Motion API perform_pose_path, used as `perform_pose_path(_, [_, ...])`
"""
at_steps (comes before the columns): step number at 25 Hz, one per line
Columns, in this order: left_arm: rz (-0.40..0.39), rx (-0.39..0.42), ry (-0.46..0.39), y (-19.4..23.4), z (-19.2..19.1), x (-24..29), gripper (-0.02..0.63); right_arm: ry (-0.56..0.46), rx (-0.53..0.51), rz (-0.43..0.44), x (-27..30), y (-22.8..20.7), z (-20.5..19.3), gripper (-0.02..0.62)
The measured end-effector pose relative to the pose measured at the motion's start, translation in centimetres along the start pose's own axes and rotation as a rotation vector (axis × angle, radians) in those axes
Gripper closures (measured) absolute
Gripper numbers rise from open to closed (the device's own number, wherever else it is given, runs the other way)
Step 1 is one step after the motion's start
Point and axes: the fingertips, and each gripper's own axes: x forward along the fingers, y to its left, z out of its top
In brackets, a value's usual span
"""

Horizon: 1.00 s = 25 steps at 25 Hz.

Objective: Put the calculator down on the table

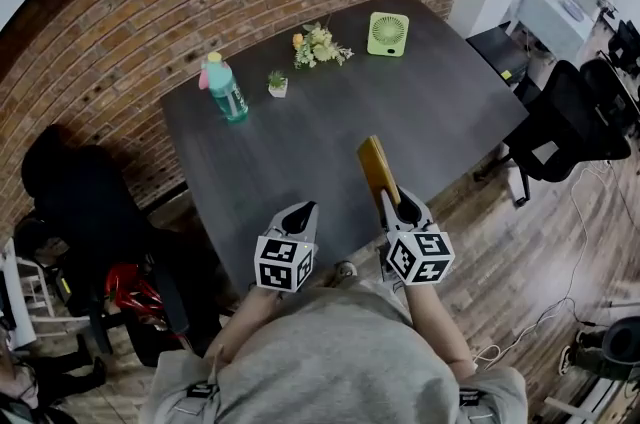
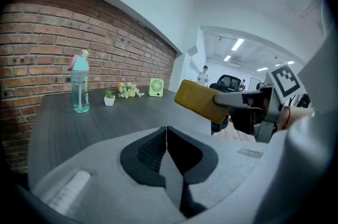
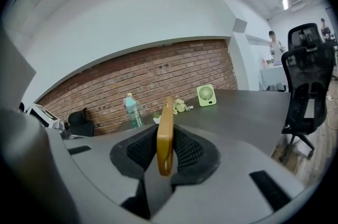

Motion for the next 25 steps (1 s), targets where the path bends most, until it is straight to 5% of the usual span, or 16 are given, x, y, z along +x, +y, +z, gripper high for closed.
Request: perform_pose_path(25, [0.275, -0.145, -0.003, 6.9, -1.0, -0.9, 0.588, 0.19, -0.097, 0.228, 11.2, 2.3, -3.2, 0.512])
